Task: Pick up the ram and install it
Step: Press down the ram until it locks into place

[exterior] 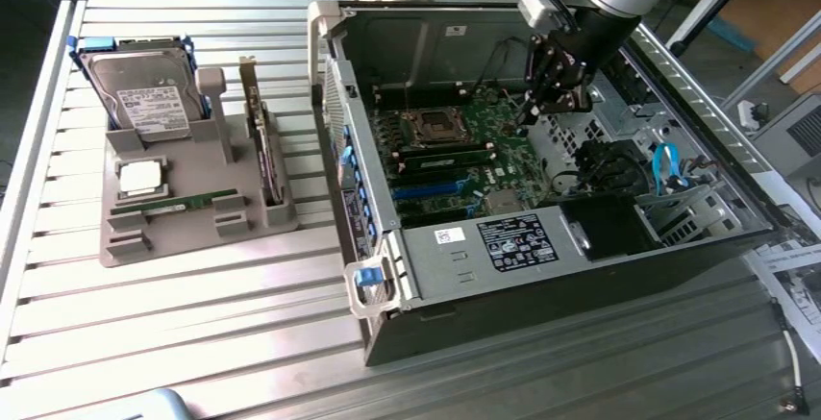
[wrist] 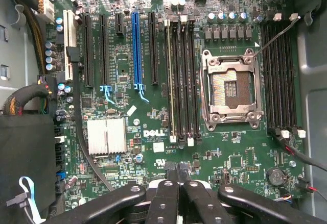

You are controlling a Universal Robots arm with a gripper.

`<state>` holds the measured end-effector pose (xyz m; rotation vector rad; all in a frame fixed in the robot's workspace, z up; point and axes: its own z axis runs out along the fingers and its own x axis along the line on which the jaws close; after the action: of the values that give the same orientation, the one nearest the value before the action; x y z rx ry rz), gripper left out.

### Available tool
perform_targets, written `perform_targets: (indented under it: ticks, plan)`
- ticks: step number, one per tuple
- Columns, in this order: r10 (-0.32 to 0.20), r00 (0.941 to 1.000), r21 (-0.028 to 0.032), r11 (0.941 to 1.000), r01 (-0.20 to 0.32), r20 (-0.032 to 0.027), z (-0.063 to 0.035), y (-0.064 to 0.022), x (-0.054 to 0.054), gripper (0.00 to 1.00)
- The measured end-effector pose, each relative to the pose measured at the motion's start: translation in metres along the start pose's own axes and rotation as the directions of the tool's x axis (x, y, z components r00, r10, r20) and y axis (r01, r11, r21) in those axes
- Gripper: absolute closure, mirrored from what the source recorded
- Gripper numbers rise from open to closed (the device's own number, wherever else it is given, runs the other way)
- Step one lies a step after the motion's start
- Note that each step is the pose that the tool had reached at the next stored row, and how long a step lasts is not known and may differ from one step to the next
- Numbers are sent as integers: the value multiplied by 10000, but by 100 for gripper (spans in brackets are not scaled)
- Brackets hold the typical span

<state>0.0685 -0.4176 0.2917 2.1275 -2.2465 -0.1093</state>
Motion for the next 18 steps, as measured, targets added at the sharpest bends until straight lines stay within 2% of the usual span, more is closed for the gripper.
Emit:
perform_targets:
  ticks: [4,6,7,8,10,13,18]
  plan:
    - [0,10000,0,10000,0,0,0,0,0,89]
    - [-2,10000,19,10000,2,2,0,-1,0,89]
    - [-2,10000,83,10000,2,5,1,0,0,89]
    - [-4,10000,173,9999,3,8,1,0,0,89]
    - [-9,10000,385,9993,8,21,5,0,0,89]
    - [-14,10000,659,9978,12,35,7,0,1,89]
    - [-15,10000,668,9978,12,35,7,0,0,89]
